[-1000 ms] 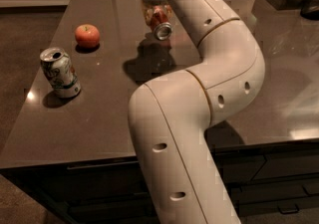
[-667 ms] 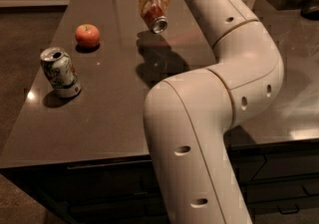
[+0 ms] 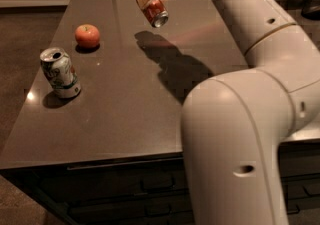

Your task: Place coke can upright

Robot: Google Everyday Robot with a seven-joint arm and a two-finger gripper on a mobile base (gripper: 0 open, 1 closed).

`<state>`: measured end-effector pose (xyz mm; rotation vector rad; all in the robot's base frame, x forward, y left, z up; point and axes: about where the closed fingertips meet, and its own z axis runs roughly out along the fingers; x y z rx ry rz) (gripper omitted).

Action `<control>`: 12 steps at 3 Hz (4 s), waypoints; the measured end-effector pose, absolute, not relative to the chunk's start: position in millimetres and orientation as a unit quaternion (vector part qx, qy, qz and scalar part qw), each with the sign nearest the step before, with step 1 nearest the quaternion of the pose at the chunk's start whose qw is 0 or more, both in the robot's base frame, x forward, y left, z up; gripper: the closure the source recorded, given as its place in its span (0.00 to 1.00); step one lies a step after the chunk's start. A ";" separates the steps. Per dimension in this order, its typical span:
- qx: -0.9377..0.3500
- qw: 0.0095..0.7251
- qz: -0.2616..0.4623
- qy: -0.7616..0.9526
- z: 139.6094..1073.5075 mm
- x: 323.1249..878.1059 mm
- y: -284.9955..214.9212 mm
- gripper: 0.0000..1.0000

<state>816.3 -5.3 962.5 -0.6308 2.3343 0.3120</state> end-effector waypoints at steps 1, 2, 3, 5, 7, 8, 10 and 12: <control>-0.244 0.405 0.132 0.871 990.6 799.4 -13.9 1.00; -0.239 0.447 0.153 0.849 993.7 775.4 -19.8 1.00; -0.241 0.477 0.186 0.824 954.2 754.1 -12.8 1.00; -0.220 0.582 0.235 0.747 947.5 747.3 -21.2 1.00; -0.229 0.658 0.255 0.670 959.1 732.6 -31.9 1.00; -0.231 0.667 0.253 0.662 957.4 729.4 -34.0 1.00; -0.213 0.682 0.231 0.660 947.5 722.8 -37.5 1.00; -0.200 0.696 0.220 0.653 937.0 721.4 -43.2 1.00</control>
Offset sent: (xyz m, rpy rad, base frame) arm -0.0563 0.0019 0.0106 0.2795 -0.4481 0.0078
